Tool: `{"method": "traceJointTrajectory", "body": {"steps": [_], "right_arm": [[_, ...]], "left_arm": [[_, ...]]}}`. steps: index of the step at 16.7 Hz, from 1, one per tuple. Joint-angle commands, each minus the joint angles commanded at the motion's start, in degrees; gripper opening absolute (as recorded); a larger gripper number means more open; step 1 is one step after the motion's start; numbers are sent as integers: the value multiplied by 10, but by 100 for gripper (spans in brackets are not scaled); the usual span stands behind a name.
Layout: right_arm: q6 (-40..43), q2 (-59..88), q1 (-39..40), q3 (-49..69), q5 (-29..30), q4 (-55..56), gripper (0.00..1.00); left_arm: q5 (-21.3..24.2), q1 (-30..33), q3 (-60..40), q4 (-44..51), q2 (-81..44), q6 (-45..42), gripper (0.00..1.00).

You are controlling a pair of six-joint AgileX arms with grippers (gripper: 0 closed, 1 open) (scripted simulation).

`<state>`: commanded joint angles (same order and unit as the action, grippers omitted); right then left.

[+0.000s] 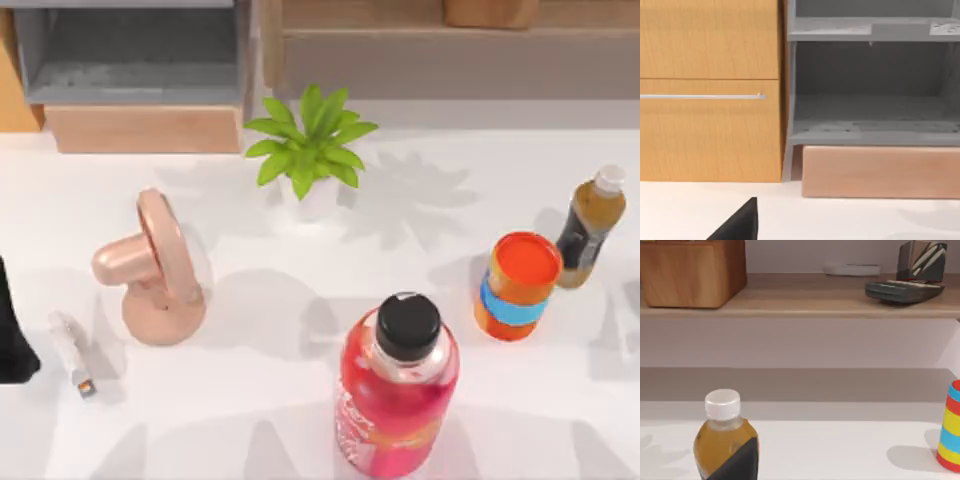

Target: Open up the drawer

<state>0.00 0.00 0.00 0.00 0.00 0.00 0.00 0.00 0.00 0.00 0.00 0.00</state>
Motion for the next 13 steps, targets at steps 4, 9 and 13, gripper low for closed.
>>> {"method": "traceJointTrajectory", "body": {"steps": [4, 9, 13], "right_arm": [[0, 0, 0, 0, 0, 0, 100], [0, 0, 0, 0, 0, 0, 100], [0, 0, 0, 0, 0, 0, 100]], "left_arm": [[-13, 13, -11, -16, -20, 0, 100], [-94, 96, -79, -115, -171, -3, 100], [-186, 190, -156, -226, -361, -6, 100]]}}
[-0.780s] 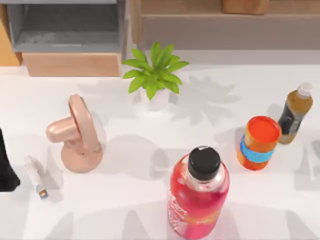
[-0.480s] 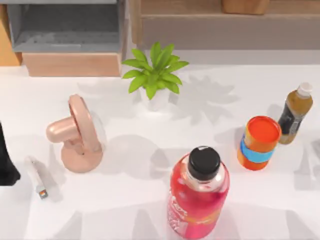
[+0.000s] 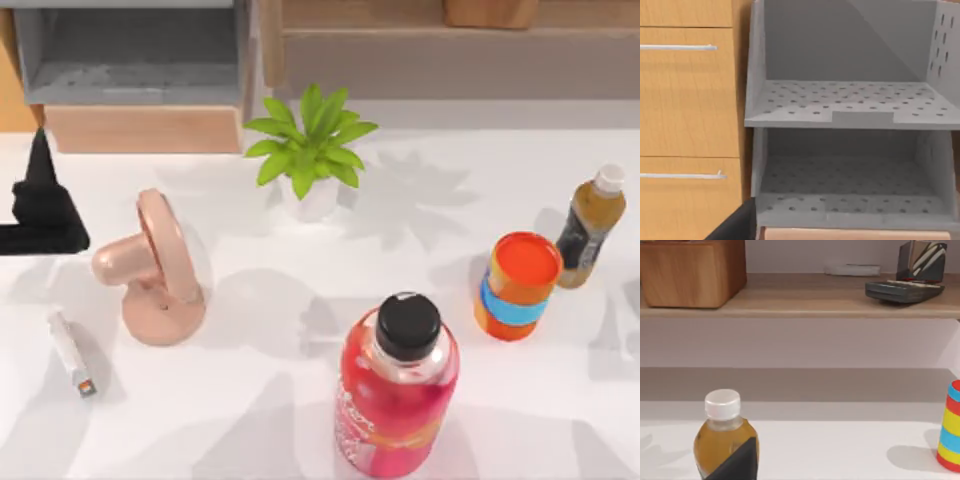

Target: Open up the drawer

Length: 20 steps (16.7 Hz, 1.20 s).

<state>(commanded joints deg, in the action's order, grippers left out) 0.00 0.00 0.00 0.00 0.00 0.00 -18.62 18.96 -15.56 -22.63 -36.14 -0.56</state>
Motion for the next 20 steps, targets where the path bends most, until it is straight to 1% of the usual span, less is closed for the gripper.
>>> {"method": "traceJointTrajectory", "body": {"steps": [3, 6, 8, 10, 12, 17, 18, 20], "right_arm": [[0, 0, 0, 0, 0, 0, 100], [0, 0, 0, 0, 0, 0, 100], [0, 0, 0, 0, 0, 0, 100], [0, 0, 0, 0, 0, 0, 100], [0, 0, 0, 0, 0, 0, 100], [0, 0, 0, 0, 0, 0, 100], [0, 0, 0, 0, 0, 0, 100], [0, 0, 0, 0, 0, 0, 100]], "left_arm": [[-70, 71, -58, -85, -148, -2, 100], [-129, 131, -108, -156, -277, -4, 100], [-158, 161, -132, -192, -339, -5, 100], [-177, 181, -148, -215, -378, -5, 100], [-185, 188, -155, -225, -393, -6, 100], [-183, 185, -152, -223, -392, -6, 100], [-178, 179, -155, -226, -398, -12, 100], [-152, 148, -170, -237, -425, -43, 100]]}}
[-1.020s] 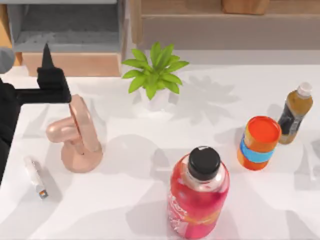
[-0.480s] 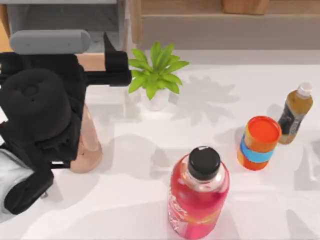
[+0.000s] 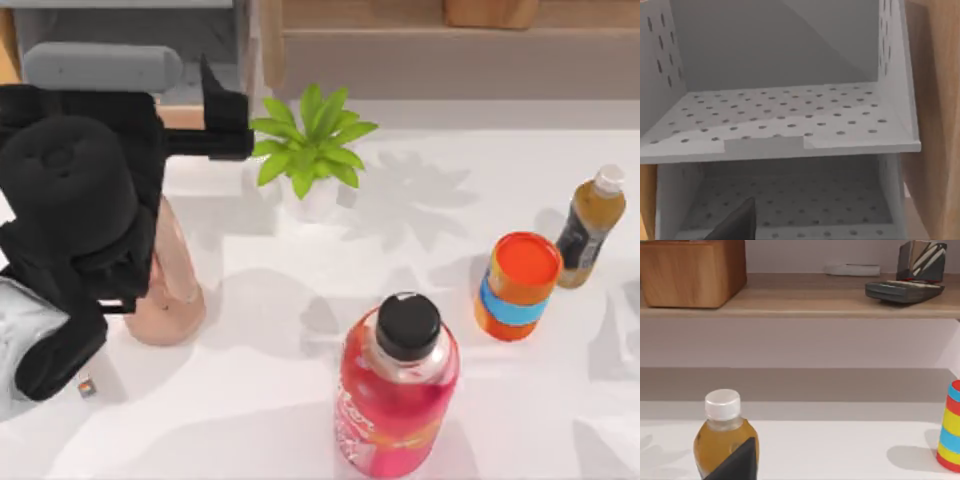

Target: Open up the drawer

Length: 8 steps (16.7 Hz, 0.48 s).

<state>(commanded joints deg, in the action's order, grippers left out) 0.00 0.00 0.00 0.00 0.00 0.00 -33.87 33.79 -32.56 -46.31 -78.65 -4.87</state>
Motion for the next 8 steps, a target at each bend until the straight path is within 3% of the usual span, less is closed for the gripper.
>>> {"method": "traceJointTrajectory", "body": {"steps": [4, 8], "right_arm": [[0, 0, 0, 0, 0, 0, 100], [0, 0, 0, 0, 0, 0, 100]], "left_arm": [[97, -123, -54, -40, -99, -134, 100], [235, -285, -126, -91, -230, -352, 100]]}}
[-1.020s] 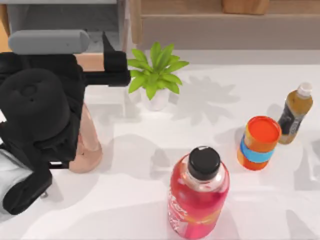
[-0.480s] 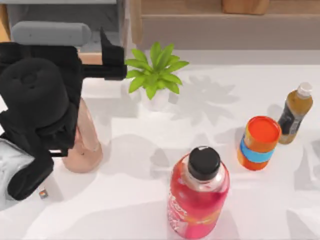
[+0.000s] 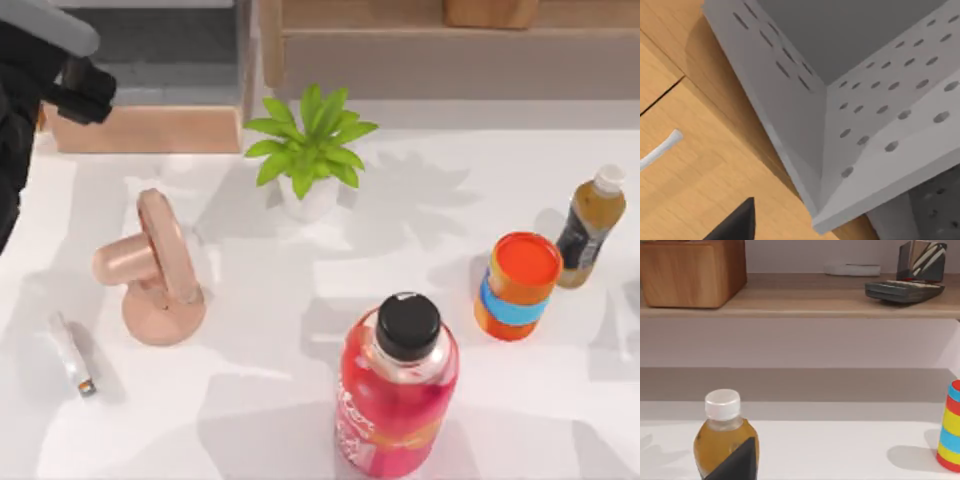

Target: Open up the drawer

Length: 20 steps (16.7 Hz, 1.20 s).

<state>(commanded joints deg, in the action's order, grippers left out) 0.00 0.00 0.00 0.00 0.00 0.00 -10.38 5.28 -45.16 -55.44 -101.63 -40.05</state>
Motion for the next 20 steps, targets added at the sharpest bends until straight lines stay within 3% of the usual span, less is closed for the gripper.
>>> {"method": "traceJointTrajectory", "body": {"steps": [6, 11, 14, 20], "right_arm": [[0, 0, 0, 0, 0, 0, 100], [0, 0, 0, 0, 0, 0, 100], [0, 0, 0, 0, 0, 0, 100], [0, 0, 0, 0, 0, 0, 100]], "left_arm": [[218, -200, -108, -73, -182, -334, 100], [346, -282, -168, -112, -275, -487, 100], [370, -293, -179, -119, -290, -507, 100], [367, -289, -185, -114, -293, -507, 100]]}}
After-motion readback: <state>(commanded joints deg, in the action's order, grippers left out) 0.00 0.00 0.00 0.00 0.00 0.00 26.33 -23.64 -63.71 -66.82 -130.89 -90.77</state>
